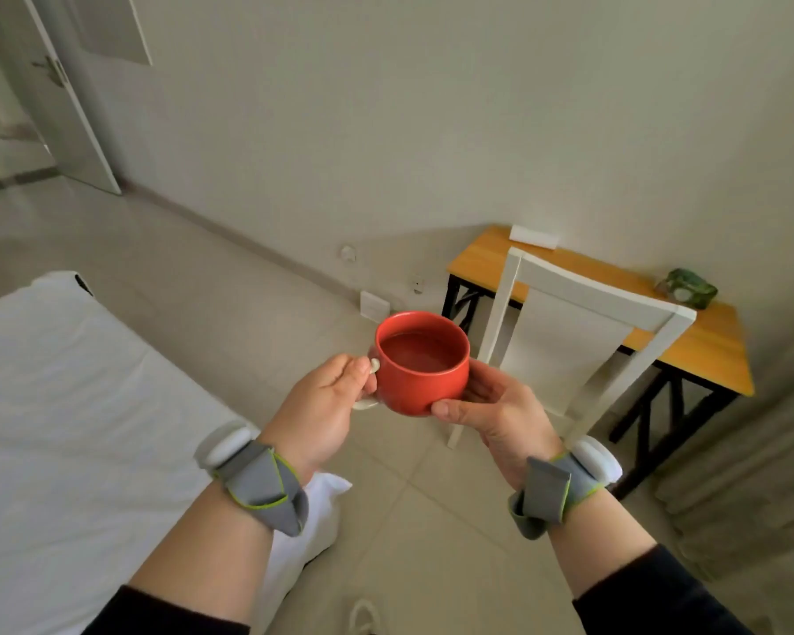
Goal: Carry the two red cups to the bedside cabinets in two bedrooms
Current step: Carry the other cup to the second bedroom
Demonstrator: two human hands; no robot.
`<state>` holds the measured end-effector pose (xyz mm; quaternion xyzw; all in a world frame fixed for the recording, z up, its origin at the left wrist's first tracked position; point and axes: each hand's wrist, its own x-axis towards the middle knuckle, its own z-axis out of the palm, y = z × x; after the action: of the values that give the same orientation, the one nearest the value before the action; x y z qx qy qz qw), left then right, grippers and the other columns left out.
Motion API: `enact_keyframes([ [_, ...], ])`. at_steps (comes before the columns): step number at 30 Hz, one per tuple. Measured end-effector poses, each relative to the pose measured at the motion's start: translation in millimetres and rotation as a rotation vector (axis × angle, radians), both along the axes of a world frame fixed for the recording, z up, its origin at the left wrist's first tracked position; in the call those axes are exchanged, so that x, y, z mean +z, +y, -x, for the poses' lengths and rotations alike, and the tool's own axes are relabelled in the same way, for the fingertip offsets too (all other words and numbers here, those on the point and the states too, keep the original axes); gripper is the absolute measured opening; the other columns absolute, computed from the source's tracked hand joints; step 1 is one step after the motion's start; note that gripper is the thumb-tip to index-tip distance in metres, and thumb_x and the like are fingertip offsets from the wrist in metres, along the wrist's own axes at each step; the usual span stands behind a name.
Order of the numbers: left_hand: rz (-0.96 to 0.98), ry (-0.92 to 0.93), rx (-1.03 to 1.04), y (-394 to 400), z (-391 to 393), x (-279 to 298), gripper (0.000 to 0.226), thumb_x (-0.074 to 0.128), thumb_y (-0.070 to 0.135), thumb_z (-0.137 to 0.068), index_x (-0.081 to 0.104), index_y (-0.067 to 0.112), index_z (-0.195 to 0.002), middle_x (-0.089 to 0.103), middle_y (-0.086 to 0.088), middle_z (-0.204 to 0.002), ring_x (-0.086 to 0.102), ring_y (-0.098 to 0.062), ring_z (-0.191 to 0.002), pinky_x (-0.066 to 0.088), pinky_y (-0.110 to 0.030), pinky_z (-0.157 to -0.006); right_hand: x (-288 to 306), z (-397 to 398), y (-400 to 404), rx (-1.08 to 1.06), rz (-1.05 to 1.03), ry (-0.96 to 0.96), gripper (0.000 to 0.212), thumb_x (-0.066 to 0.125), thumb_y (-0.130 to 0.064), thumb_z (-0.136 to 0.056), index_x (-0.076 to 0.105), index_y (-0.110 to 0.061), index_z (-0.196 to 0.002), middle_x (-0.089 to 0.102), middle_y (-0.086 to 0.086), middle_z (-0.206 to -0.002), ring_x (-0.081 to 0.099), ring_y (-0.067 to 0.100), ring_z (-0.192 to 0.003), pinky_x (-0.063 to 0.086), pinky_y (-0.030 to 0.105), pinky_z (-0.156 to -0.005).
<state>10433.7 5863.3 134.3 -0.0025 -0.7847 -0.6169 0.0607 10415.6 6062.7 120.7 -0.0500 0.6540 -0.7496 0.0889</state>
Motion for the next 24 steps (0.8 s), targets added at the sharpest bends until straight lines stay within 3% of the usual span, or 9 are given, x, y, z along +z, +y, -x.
enact_keyframes([
  [3, 0.037, 0.027, 0.024, -11, 69, 2, 0.031, 0.042, 0.021, -0.096, 0.056, 0.018, -0.068, 0.058, 0.012, -0.059, 0.051, 0.009, -0.057, 0.041, -0.027, -0.067, 4, 69, -10, -0.011, 0.009, 0.007, 0.063, 0.082, -0.002, -0.049, 0.065, -0.014, -0.108, 0.076, 0.003, -0.102, 0.069, 0.017, -0.098, 0.054, 0.021, -0.075],
  [7, 0.087, 0.033, 0.036, -20, 131, 6, 0.031, 0.042, 0.022, -0.096, 0.055, 0.020, -0.067, 0.057, 0.008, -0.068, 0.050, 0.007, -0.061, 0.040, -0.031, -0.069, 11, 129, -21, -0.011, -0.012, 0.015, 0.060, 0.081, -0.001, -0.050, 0.064, -0.018, -0.106, 0.077, -0.004, -0.094, 0.071, 0.009, -0.089, 0.053, 0.016, -0.068],
  [13, 0.102, -0.006, 0.084, -41, 245, 11, 0.030, 0.043, 0.029, -0.096, 0.055, 0.022, -0.069, 0.059, 0.007, -0.076, 0.056, -0.021, -0.081, 0.044, -0.041, -0.078, 18, 250, -39, 0.016, -0.037, 0.014, 0.054, 0.082, 0.001, -0.055, 0.067, -0.020, -0.102, 0.077, -0.004, -0.095, 0.071, 0.009, -0.090, 0.053, 0.016, -0.068],
  [17, 0.090, 0.006, 0.170, -52, 316, 10, 0.029, 0.043, 0.039, -0.088, 0.055, 0.022, -0.067, 0.060, 0.007, -0.074, 0.055, -0.015, -0.076, 0.044, -0.041, -0.077, 18, 334, -53, 0.079, -0.045, 0.020, 0.063, 0.080, 0.004, -0.059, 0.063, -0.012, -0.117, 0.075, 0.002, -0.103, 0.070, 0.013, -0.097, 0.054, 0.019, -0.073],
  [21, 0.113, 0.027, 0.246, -62, 370, 11, 0.030, 0.042, 0.028, -0.096, 0.056, 0.021, -0.070, 0.060, 0.007, -0.075, 0.054, -0.012, -0.076, 0.045, -0.041, -0.077, 17, 405, -68, 0.152, -0.033, 0.037, 0.057, 0.078, 0.009, -0.061, 0.063, -0.018, -0.109, 0.077, -0.009, -0.091, 0.070, 0.006, -0.088, 0.053, 0.015, -0.068],
  [24, 0.094, 0.030, 0.334, -74, 420, 16, 0.030, 0.042, 0.031, -0.094, 0.057, 0.021, -0.071, 0.060, 0.006, -0.076, 0.052, -0.016, -0.075, 0.045, -0.046, -0.077, 19, 471, -85, 0.235, -0.025, 0.052, 0.057, 0.077, 0.010, -0.060, 0.064, -0.017, -0.108, 0.076, -0.007, -0.093, 0.070, 0.007, -0.087, 0.052, 0.016, -0.069],
])
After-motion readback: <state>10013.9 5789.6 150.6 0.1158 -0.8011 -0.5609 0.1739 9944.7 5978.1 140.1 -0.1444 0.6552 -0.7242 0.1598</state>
